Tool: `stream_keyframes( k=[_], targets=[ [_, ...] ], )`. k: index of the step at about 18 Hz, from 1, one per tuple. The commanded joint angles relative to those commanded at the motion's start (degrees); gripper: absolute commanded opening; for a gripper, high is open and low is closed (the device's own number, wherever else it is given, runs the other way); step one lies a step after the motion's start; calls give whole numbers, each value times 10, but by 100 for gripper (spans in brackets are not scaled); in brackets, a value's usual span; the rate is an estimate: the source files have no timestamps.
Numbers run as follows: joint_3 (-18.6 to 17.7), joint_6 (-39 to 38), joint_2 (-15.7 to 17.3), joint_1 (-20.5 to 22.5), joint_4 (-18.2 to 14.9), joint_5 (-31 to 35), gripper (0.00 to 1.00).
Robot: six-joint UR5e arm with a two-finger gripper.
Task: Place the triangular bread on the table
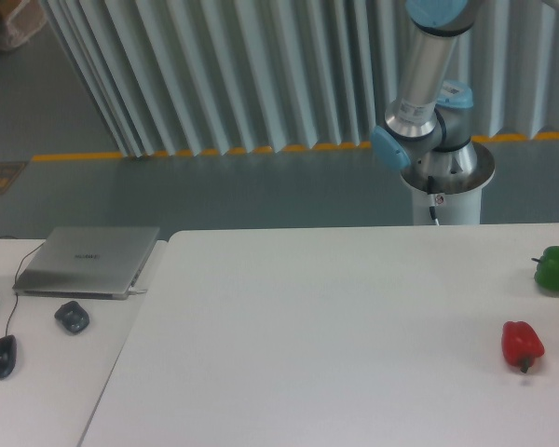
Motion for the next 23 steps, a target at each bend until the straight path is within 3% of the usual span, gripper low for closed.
stream_keyframes(
  k=[1, 3, 8, 11, 12, 13, 20, 23],
  targets=[
    [0, -58, -9, -29, 24, 0, 0],
    [-1, -102, -20, -56, 48, 9, 0],
    [-7, -150, -57, -99, 98, 44, 0],
    [-9, -156, -65, -107, 105, 49, 3],
    [-9, -167, -66, -108, 106, 49, 65],
    [-9, -167, -66, -108, 107, 48, 98],
    [-4, -160, -57, -108, 105, 69, 100],
    [-1, -157, -42, -106, 88, 71, 100]
  ],
)
